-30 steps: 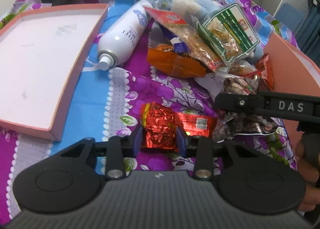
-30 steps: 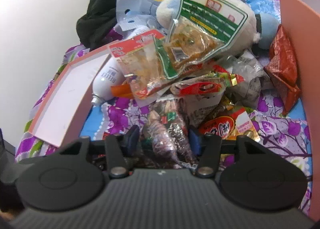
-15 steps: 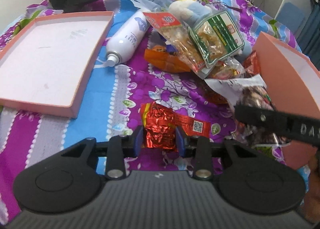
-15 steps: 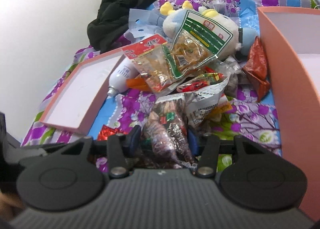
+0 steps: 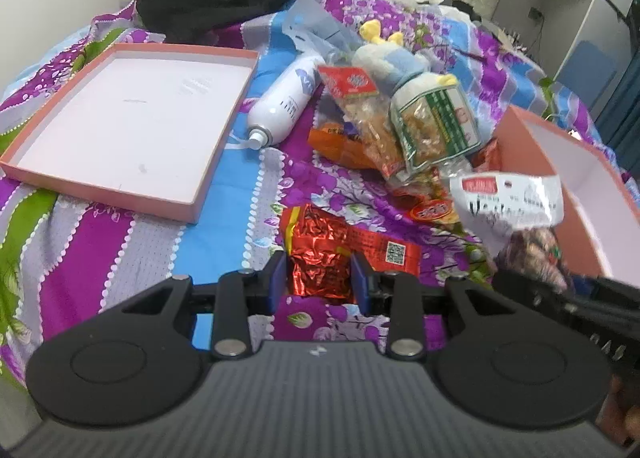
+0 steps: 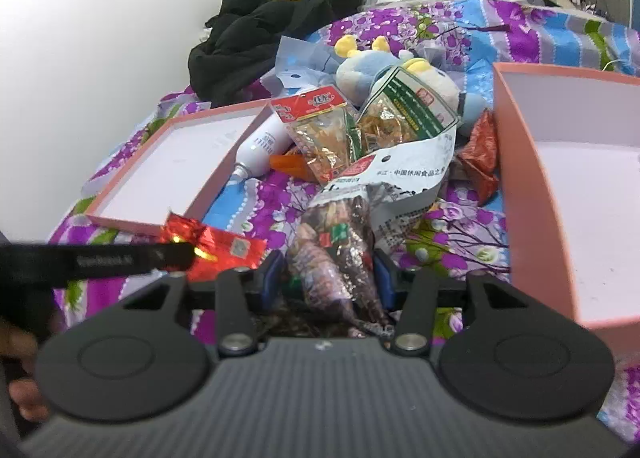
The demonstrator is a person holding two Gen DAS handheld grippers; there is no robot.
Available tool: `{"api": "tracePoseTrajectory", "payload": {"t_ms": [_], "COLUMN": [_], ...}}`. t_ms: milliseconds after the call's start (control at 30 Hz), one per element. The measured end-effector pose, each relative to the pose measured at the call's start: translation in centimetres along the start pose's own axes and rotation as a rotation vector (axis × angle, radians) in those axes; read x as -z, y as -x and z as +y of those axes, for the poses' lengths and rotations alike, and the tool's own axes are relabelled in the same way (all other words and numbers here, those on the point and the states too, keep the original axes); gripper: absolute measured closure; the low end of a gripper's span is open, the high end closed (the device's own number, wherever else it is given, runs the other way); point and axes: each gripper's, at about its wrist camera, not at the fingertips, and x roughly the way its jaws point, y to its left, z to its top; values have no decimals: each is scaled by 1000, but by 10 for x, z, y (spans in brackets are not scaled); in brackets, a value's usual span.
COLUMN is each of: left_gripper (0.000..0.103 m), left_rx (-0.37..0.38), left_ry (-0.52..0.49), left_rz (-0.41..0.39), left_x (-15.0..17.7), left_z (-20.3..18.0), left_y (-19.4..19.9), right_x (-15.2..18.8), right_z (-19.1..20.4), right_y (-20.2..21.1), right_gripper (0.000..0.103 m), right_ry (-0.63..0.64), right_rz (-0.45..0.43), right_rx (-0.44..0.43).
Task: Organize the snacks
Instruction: 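Grasp a clear snack bag with the right tool while the left carries candy to the pink box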
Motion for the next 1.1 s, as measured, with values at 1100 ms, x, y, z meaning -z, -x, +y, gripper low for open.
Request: {"api": "tracePoseTrajectory", "payload": {"t_ms": [1100], "left_gripper": [63], "left_rx": [236], "left_ry": [-124], "left_rz": [-265], "left_x": [-80], "left_z": [-147], "left_y": [129], "right_x": [-49], "right_z": [-54], "right_y": [144], "right_gripper": [53], "right_ry": [60], "right_rz": [-299], "right_rx": [202]}}
